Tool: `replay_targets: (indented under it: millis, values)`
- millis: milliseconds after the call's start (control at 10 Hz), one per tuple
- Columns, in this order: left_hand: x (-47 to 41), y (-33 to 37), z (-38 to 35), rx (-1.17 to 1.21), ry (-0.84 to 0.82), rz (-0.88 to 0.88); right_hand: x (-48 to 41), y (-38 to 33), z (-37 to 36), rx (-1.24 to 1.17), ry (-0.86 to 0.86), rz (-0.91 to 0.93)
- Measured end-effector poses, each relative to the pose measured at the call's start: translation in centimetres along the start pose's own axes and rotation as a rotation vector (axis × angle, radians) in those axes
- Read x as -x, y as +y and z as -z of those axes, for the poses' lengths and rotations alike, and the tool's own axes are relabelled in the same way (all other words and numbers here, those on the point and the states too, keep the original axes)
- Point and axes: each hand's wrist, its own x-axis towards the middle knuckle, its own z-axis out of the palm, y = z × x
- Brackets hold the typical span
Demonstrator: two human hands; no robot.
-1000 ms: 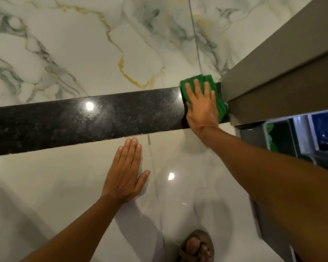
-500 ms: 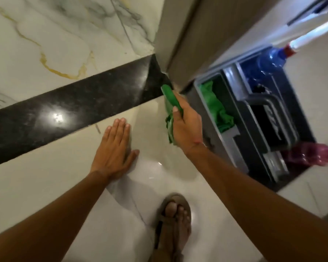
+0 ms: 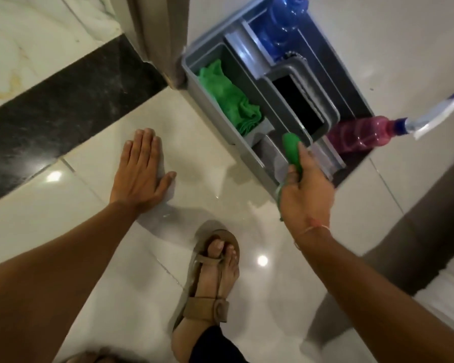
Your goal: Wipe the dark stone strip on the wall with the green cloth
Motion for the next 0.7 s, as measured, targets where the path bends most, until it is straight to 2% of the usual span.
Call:
replay_targets:
  millis: [100, 200, 300, 400, 500, 600, 700]
  values:
    - [-0.5, 0.2, -0.3, 0.001, 0.005, -0.003, 0.2, 0.4, -1.9, 0.012, -0.121, -0.106]
    - [-0.6, -0.1, -0.4, 0.012, -0.004, 0.001, 0.0, 1.9, -1.2, -0.147, -0.181, -0.195]
    - [-0.3, -0.3, -0.2, 0.005, -0.006, -0.017, -0.3, 4.4, 1.6, -0.166, -0.37, -0.146]
    - [-0.5, -0.2, 0.2, -0.004, -0.012, -0.031, -0.7, 5.8, 2.2, 0.155, -0.427, 0.025]
    - [-0.4, -0.1, 0.5, -0.006, -0.042, -0.017, -0.8, 5.7, 0.5, 0.351, -0.256, 0.13]
    - [-0.3, -0.3, 1.2, -0.013, -0.096, -0.001, -0.6, 5.6, -0.8, 0.431, -0.129, 0.183]
    - [-0.5, -0.2, 1.9, 0.027, -0.113, 0.014, -0.4, 5.4, -0.4, 0.431, -0.142, 0.129]
